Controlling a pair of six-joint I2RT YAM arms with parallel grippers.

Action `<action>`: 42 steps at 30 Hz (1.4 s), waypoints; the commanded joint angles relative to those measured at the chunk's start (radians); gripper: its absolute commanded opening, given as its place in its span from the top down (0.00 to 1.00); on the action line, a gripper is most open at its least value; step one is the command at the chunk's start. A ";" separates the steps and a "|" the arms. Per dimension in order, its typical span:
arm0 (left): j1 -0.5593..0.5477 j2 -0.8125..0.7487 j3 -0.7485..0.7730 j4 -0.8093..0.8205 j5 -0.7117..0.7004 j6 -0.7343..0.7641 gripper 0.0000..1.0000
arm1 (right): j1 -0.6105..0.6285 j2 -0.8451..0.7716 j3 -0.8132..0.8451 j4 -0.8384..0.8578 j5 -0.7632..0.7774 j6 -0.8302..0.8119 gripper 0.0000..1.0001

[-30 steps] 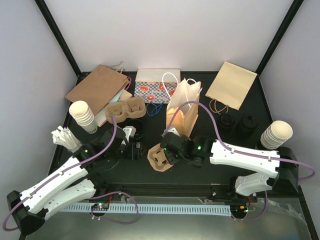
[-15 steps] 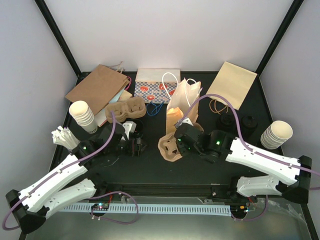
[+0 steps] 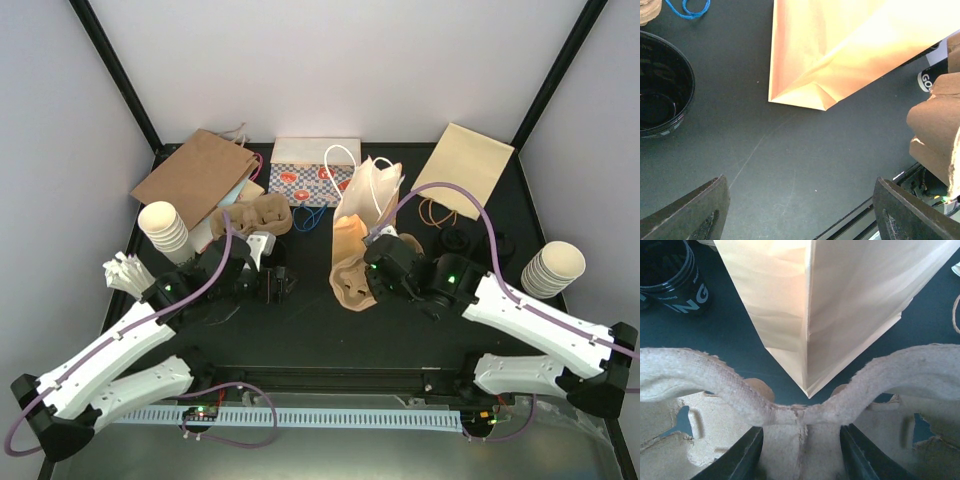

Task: Pack the takeout coffee

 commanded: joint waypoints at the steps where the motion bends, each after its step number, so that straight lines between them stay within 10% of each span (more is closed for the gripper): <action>1: 0.008 0.013 0.044 0.006 -0.017 0.020 0.19 | -0.005 -0.040 -0.025 0.045 -0.025 -0.049 0.64; 22: 0.008 0.060 0.144 0.029 0.020 0.101 0.19 | -0.012 -0.065 0.029 0.045 -0.047 -0.114 0.64; 42: -0.006 0.541 0.573 0.151 -0.098 0.189 0.23 | -0.215 -0.067 0.388 -0.156 0.125 -0.143 0.63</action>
